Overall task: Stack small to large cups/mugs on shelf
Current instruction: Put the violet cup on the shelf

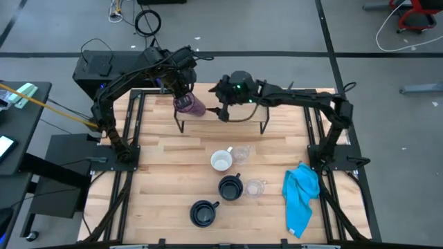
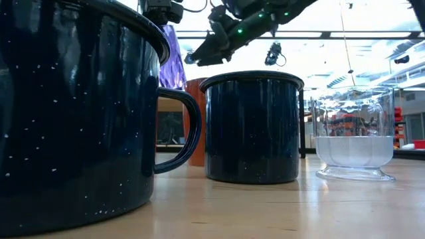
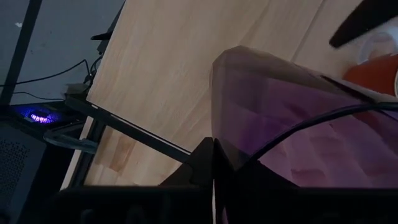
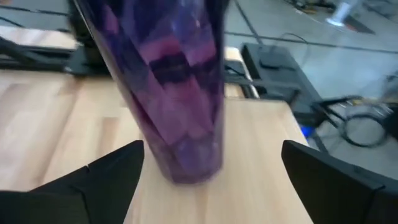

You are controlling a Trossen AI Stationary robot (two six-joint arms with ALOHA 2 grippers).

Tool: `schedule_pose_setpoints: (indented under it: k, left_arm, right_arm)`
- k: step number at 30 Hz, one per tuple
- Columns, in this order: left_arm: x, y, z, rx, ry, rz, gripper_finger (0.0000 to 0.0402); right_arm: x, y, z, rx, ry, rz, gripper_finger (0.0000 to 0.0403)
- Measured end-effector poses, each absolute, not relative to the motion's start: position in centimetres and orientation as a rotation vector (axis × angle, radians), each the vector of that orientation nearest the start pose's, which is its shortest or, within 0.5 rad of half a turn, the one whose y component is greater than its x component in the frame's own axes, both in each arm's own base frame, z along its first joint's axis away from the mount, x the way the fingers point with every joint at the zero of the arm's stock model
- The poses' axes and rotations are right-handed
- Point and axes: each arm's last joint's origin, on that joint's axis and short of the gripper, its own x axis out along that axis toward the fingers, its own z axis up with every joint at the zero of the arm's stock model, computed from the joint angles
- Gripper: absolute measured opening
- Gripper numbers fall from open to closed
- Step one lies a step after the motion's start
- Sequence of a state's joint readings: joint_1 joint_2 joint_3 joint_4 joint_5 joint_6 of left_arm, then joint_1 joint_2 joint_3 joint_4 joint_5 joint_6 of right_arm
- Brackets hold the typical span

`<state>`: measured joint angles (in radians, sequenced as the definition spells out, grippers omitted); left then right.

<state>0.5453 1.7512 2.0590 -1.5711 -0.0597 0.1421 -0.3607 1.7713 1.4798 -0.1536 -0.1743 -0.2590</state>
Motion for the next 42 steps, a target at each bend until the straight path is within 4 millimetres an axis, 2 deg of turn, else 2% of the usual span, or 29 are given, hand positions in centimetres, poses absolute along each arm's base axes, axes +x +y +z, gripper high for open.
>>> schedule_pose_setpoints:
  k: [4,9,15,22,26,30,35,42]
  left_arm:
    - [26.6,16.3,40.3,-0.192,1.272,0.433,0.0011]
    - [26.6,16.3,40.3,-0.193,1.271,0.435,0.0025]
    - [26.6,16.3,40.3,-0.191,1.272,0.433,0.0011]
    - [26.6,16.3,40.3,-0.192,1.271,0.434,0.0025]
    - [26.6,16.3,40.3,-0.191,1.272,0.433,0.0014]
    - [26.6,16.3,40.3,-0.19,1.271,0.432,0.0013]
    - [26.6,16.3,40.3,-0.188,1.272,0.431,0.0029]
    - [26.6,16.3,40.3,-0.188,1.272,0.428,0.0011]
  right_arm:
    - [39.8,-13.9,30.8,-0.196,0.443,-0.07,0.0386]
    - [40.4,-14.2,30.3,-0.226,0.427,-0.052,0.0395]
    - [41.2,-14.6,28.6,-0.208,0.454,-0.032,0.0398]
    - [42.3,-15.0,26.5,-0.164,0.459,-0.02,0.0399]
    - [43.0,-15.2,25.6,-0.145,0.44,-0.029,0.0399]
    - [43.3,-15.2,25.6,-0.134,0.402,-0.036,0.0399]
    - [43.8,-14.8,25.8,-0.148,0.359,-0.031,0.0399]
    - [44.1,-14.9,25.3,-0.152,0.353,-0.031,0.0383]
